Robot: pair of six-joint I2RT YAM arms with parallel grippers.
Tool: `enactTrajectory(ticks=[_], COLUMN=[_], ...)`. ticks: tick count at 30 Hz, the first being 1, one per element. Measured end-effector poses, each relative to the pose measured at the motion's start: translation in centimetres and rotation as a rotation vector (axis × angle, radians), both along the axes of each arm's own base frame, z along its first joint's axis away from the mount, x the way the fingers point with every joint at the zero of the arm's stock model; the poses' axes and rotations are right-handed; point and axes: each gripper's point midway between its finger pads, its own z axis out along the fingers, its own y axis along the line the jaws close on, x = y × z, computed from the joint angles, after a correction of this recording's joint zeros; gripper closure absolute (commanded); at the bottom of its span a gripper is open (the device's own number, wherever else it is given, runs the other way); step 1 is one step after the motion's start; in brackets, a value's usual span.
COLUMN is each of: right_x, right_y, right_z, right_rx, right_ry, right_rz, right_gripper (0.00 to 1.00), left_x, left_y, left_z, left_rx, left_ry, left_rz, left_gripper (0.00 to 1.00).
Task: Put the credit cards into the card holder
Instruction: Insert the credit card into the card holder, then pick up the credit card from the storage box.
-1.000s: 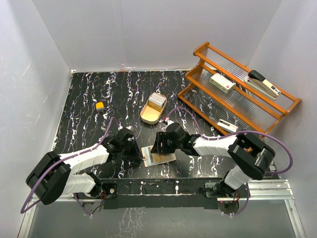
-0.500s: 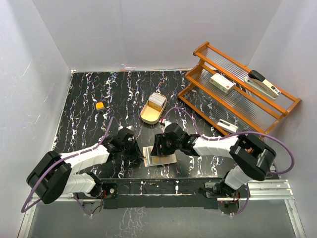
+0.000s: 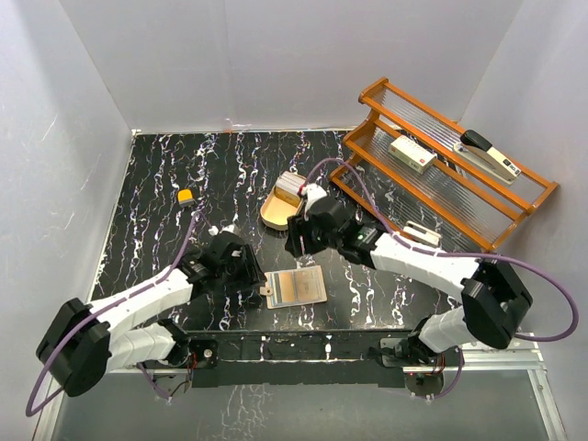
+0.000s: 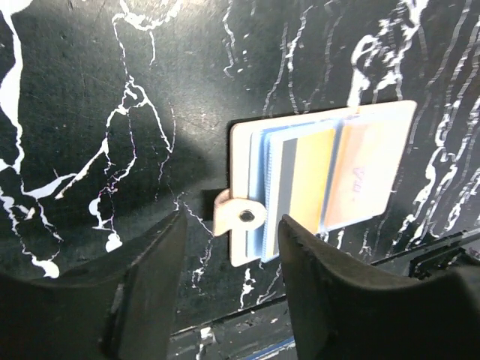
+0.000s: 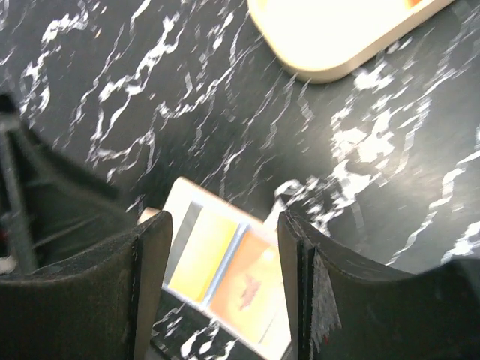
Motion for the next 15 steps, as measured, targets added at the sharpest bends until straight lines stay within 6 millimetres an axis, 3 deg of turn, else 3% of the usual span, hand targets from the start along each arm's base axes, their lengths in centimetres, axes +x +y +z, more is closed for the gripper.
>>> enactTrajectory(ticks=[10,11,13,15], right_x=[10.4,11.2,13.1,14.6], right_y=[-1.5,-1.5,-1.5,-1.3], right_z=[3.7,3.8,3.9,3.5], right_rx=[-0.190,-0.209,-0.256,-0.305], right_ry=[-0.215,-0.230,-0.258,-0.276], right_rz=[-0.104,-0.110,-0.120,-0.119], right_gripper=[0.40,0.40,0.40,0.41], left_x=[1.1,1.1,1.1,1.1], left_y=[0.8,1.0,1.4,1.7], left_z=[6.4,7.0,8.5,9.8], left_rx=[-0.056,-0.059,-0.063,-0.062], left_ry=[-0.185,-0.204,-0.246,-0.278], left_rz=[0.015,0.014,0.008,0.000], left_gripper=[0.33,0.30,0.08,0.01])
